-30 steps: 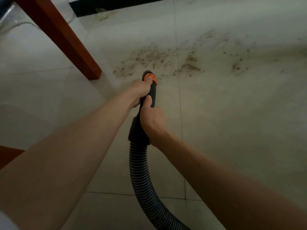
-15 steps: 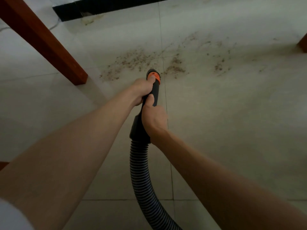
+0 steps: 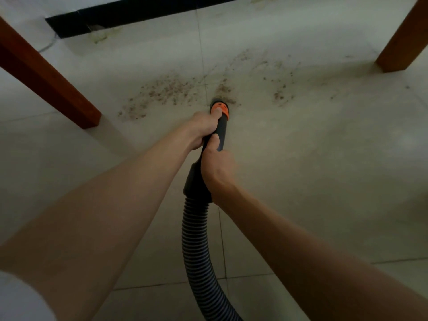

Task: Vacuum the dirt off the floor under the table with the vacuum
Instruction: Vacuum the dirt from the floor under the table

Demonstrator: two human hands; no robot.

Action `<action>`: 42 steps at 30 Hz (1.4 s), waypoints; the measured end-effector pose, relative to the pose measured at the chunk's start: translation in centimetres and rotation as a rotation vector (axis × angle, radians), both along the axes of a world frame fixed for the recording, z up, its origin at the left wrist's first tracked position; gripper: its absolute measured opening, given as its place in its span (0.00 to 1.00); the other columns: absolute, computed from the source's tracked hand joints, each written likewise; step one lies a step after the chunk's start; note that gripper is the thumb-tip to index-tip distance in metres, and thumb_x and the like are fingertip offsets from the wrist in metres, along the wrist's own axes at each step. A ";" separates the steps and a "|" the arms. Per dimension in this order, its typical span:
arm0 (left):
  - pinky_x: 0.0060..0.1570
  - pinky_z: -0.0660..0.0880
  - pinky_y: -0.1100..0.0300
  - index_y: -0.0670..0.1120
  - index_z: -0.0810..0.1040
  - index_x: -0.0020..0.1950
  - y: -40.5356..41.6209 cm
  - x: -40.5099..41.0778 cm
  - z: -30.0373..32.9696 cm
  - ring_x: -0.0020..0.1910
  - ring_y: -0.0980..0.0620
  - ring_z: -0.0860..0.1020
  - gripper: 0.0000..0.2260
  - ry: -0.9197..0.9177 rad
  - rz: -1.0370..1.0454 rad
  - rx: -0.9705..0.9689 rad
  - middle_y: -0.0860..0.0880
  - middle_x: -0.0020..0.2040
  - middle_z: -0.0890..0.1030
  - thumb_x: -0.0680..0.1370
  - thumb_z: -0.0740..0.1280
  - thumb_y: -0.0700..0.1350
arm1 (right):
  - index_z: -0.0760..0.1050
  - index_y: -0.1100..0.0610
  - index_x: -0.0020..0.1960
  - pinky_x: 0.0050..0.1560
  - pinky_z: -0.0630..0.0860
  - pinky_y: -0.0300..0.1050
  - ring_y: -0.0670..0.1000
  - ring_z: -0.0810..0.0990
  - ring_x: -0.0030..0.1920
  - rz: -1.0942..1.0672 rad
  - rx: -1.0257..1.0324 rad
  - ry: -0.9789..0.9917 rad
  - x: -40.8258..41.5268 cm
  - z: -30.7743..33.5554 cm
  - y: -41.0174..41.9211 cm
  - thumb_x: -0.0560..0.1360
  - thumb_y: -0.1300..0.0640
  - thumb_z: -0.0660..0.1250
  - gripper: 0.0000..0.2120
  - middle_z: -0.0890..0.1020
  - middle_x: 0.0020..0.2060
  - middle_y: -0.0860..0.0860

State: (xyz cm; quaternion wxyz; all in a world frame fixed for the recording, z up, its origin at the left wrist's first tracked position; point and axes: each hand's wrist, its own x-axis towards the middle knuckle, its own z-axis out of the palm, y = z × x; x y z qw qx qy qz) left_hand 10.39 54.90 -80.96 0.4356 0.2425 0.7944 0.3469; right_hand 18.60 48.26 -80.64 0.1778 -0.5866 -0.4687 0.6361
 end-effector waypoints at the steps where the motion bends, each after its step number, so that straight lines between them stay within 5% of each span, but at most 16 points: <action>1: 0.36 0.73 0.58 0.34 0.70 0.63 0.1 0.3 0.0 0.47 0.45 0.76 0.22 -0.002 -0.007 0.002 0.38 0.56 0.78 0.82 0.56 0.51 | 0.72 0.59 0.50 0.40 0.71 0.45 0.52 0.77 0.39 -0.007 0.001 -0.005 0.2 -0.1 0.1 0.81 0.41 0.47 0.25 0.78 0.40 0.53; 10: 0.39 0.73 0.57 0.34 0.69 0.65 1.7 3.4 -0.1 0.50 0.44 0.77 0.23 -0.063 -0.039 0.035 0.39 0.56 0.77 0.82 0.56 0.52 | 0.74 0.62 0.54 0.53 0.78 0.53 0.57 0.80 0.48 -0.093 -0.006 -0.017 2.6 -0.5 1.6 0.80 0.40 0.48 0.27 0.80 0.49 0.58; 13: 0.34 0.71 0.59 0.33 0.69 0.65 2.2 4.2 -0.2 0.47 0.46 0.75 0.23 -0.085 -0.082 0.041 0.38 0.55 0.77 0.82 0.56 0.52 | 0.72 0.60 0.49 0.46 0.75 0.47 0.56 0.78 0.44 -0.105 0.014 -0.036 3.5 -0.3 2.4 0.81 0.41 0.48 0.25 0.78 0.45 0.56; 18: 0.38 0.73 0.58 0.32 0.71 0.62 2.4 5.0 -0.4 0.46 0.46 0.75 0.22 -0.140 -0.095 0.080 0.38 0.54 0.77 0.81 0.58 0.51 | 0.69 0.58 0.38 0.43 0.74 0.46 0.55 0.78 0.41 -0.154 0.034 -0.032 4.6 -0.5 3.1 0.81 0.41 0.49 0.24 0.78 0.42 0.56; 22: 0.36 0.72 0.59 0.39 0.73 0.43 1.9 5.6 -0.3 0.37 0.50 0.74 0.14 -0.211 -0.105 0.112 0.44 0.40 0.76 0.81 0.59 0.48 | 0.75 0.62 0.49 0.47 0.77 0.50 0.57 0.80 0.45 -0.176 0.036 -0.045 5.1 -0.8 2.8 0.80 0.40 0.49 0.27 0.80 0.46 0.58; 31: 0.34 0.71 0.61 0.40 0.73 0.38 1.8 8.3 0.6 0.33 0.52 0.74 0.13 -0.234 -0.134 0.139 0.45 0.36 0.74 0.80 0.63 0.45 | 0.73 0.61 0.49 0.30 0.67 0.41 0.50 0.74 0.34 -0.234 0.064 -0.083 7.4 -0.1 3.6 0.81 0.42 0.49 0.25 0.76 0.37 0.53; 36: 0.36 0.72 0.59 0.40 0.74 0.37 2.3 9.9 0.8 0.42 0.47 0.76 0.13 -0.161 -0.134 0.123 0.43 0.42 0.77 0.79 0.65 0.46 | 0.74 0.62 0.49 0.38 0.71 0.44 0.54 0.77 0.40 -0.306 0.067 -0.081 8.2 -0.2 4.0 0.81 0.42 0.50 0.25 0.78 0.42 0.56; 42: 0.51 0.75 0.56 0.35 0.78 0.50 2.6 11.4 1.2 0.53 0.45 0.78 0.13 -0.158 -0.131 0.114 0.41 0.52 0.79 0.78 0.66 0.46 | 0.74 0.63 0.57 0.43 0.70 0.45 0.56 0.77 0.46 -0.348 0.058 -0.105 9.3 -0.6 4.6 0.81 0.41 0.49 0.27 0.78 0.48 0.58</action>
